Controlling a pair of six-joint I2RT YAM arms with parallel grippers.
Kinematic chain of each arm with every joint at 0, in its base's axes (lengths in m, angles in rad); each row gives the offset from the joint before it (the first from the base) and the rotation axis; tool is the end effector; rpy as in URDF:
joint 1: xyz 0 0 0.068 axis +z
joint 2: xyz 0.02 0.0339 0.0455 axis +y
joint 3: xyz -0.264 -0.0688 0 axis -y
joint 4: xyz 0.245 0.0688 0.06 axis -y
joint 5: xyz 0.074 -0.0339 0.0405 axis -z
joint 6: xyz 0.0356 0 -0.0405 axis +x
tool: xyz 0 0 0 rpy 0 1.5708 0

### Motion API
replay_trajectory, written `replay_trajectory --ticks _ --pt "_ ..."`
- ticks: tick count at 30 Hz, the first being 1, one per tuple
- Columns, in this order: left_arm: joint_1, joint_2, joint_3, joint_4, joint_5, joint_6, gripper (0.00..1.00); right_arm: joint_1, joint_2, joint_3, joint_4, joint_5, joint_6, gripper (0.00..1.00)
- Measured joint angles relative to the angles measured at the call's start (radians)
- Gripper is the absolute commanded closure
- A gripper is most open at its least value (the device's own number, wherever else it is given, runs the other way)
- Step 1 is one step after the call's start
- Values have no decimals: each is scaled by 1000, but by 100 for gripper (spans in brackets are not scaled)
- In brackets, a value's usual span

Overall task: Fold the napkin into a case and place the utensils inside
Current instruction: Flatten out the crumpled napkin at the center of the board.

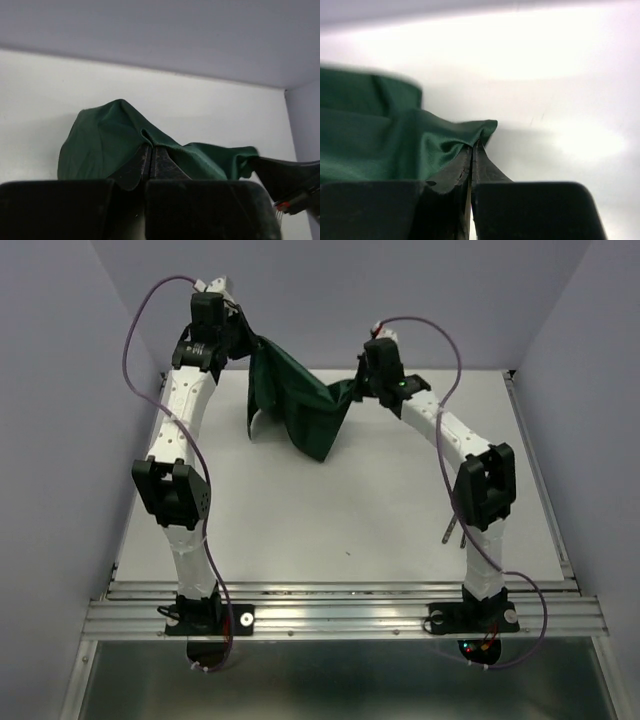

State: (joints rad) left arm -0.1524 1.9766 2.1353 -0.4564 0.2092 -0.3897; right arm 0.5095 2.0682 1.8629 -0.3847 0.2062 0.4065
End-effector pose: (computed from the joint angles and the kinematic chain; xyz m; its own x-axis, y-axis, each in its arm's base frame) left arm 0.4542 -0.0772 0.4221 -0.3992 -0.3147 -0.8612 0.2087 0.8834 -0.4195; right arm 0.4300 0.2319 0.2937 -0.5762 0.1214 -0.8083 -0.1100 0.9684 0.2239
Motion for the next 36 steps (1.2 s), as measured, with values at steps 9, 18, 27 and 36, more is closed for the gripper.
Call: replay_trajectory --ticks 9,18,27,36 --pt "78 -100 53 154 116 18 100 -66 -256 179 87 123 -88 99" --pt "74 -472 -542 340 201 41 33 -43 -745 -547 229 139 -26 77" --pt "76 -217 -687 104 59 71 25 -44 -726 -1023 79 90 130 36" --pt "76 -368 -776 53 -108 66 41 -44 -753 -1017 56 119 136 36"
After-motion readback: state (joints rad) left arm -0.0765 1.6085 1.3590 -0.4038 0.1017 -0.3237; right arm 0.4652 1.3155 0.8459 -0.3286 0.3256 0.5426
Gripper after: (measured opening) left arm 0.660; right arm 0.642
